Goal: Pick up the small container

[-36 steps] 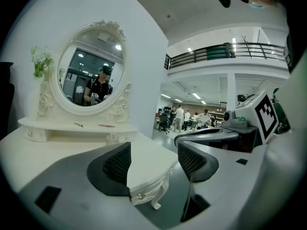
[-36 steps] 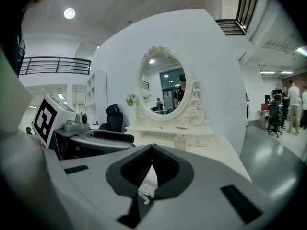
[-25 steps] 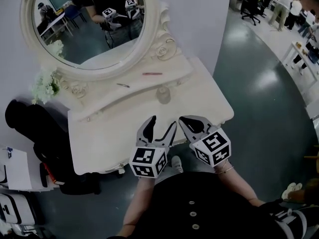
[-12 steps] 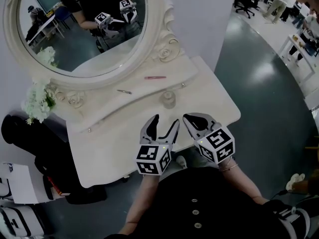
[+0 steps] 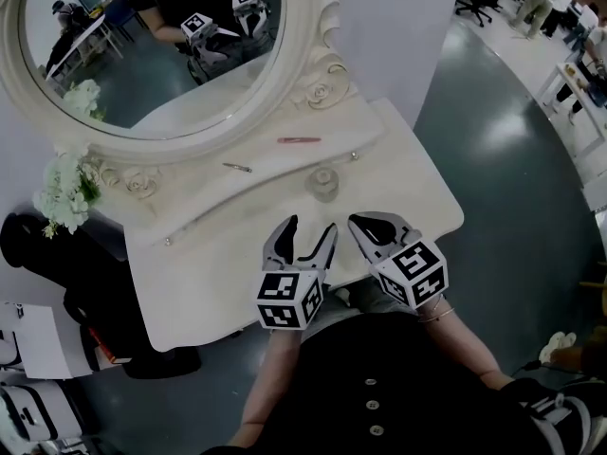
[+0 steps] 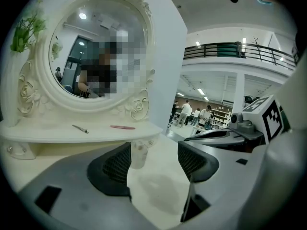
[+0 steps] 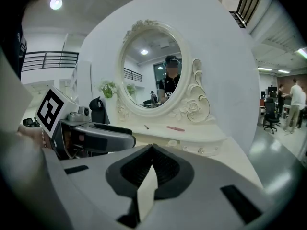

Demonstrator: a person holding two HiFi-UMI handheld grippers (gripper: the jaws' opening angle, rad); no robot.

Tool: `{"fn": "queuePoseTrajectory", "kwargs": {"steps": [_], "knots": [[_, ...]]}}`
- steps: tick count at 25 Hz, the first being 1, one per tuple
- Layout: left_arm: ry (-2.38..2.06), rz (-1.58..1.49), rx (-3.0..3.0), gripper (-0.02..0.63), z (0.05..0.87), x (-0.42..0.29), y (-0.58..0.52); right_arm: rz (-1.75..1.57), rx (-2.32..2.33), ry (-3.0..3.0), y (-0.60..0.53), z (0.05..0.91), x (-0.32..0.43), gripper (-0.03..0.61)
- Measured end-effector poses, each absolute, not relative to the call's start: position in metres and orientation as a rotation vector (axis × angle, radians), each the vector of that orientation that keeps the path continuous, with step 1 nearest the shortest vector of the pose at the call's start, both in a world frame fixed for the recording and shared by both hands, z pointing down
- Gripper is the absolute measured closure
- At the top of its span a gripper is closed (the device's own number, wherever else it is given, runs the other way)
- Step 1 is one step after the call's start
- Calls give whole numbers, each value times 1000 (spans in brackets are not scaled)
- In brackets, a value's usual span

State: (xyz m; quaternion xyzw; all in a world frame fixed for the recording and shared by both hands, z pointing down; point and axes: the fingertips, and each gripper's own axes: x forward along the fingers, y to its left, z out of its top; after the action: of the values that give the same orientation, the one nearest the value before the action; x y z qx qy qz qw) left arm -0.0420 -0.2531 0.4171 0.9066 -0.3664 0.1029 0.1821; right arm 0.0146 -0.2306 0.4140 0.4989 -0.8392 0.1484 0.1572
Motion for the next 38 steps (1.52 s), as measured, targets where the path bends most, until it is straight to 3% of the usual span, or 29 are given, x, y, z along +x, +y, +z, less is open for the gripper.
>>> {"fn": "queuePoseTrajectory", "kwargs": {"steps": [15,38], "knots": [[-1105,283,2532,331,412,-22,-285,435,1338,-2430,-265,412,37,577],[-1025,486,2464,331,478,-15,-295,592,1257,-2349,-282,466,59,577]]}}
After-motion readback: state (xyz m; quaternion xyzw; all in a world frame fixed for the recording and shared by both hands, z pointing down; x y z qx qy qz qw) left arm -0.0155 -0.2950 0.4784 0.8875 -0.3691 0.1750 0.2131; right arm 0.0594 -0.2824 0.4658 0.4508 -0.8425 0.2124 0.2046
